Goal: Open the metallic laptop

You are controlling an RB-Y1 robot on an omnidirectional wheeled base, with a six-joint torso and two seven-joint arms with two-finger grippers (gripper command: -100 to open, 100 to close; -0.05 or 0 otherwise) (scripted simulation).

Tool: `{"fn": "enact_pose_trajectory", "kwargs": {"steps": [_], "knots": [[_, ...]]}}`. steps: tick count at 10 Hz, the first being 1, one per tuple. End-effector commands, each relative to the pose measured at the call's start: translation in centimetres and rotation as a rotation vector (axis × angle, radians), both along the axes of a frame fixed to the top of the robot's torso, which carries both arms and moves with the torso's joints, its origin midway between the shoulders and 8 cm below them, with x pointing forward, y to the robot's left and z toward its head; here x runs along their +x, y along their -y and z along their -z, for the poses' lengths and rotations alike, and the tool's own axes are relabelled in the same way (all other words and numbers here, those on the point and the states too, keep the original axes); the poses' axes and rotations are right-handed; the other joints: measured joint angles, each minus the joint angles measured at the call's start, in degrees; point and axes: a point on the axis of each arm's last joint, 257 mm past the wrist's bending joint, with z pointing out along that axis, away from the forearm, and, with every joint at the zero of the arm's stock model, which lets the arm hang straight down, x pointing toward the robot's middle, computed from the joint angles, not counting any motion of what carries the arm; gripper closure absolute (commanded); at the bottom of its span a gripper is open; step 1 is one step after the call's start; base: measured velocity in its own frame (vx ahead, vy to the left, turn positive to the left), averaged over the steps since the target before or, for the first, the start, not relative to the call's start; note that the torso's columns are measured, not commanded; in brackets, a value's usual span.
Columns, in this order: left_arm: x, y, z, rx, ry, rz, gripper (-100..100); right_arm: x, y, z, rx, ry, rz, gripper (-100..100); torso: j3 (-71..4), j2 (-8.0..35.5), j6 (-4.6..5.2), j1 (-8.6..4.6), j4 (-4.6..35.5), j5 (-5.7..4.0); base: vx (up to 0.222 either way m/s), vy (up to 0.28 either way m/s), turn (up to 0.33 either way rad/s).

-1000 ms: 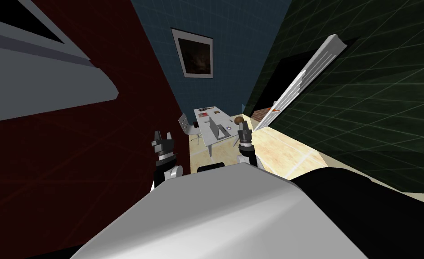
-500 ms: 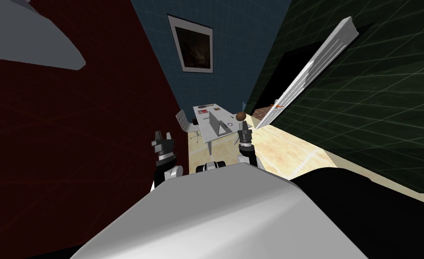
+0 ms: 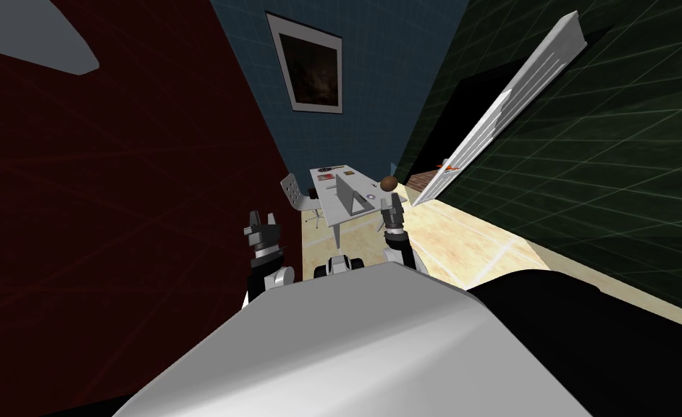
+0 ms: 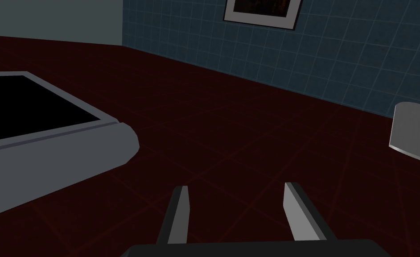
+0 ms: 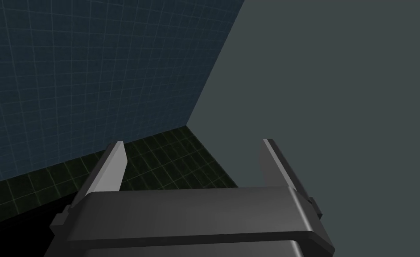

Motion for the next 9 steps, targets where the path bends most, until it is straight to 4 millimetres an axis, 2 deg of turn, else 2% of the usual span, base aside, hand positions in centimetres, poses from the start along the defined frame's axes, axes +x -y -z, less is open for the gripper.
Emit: {"fn": "enact_pose_trajectory", "kwargs": {"steps": [1,3,4,6,9], "knots": [[0.0,0.0,0.0,0.000,0.000,0.000,0,1.4,0.9,1.0,0.080,-0.036,-0.048,-100,0.0,0.0,0.00,0.01,0.0,0.00,-0.015,-0.011,0.003],[0.0,0.0,0.0,0.000,0.000,0.000,0,2.9,1.7,2.0,0.152,-0.071,-0.086,-100,0.0,0.0,0.00,0.01,0.0,0.00,-0.013,-0.011,0.003],[0.0,0.0,0.0,0.000,0.000,0.000,0,2.9,1.8,2.0,0.166,-0.069,-0.088,-100,0.0,0.0,0.00,0.01,0.0,0.00,-0.009,-0.009,0.003],[0.0,0.0,0.0,0.000,0.000,0.000,0,4.6,2.6,3.3,0.248,-0.109,-0.128,-100,0.0,0.0,0.00,0.01,0.0,0.00,-0.011,-0.010,0.002],[0.0,0.0,0.0,0.000,0.000,0.000,0,5.5,3.4,4.0,0.322,-0.127,-0.154,-100,0.0,0.0,0.00,0.02,0.0,0.00,-0.010,-0.008,0.002]]}}
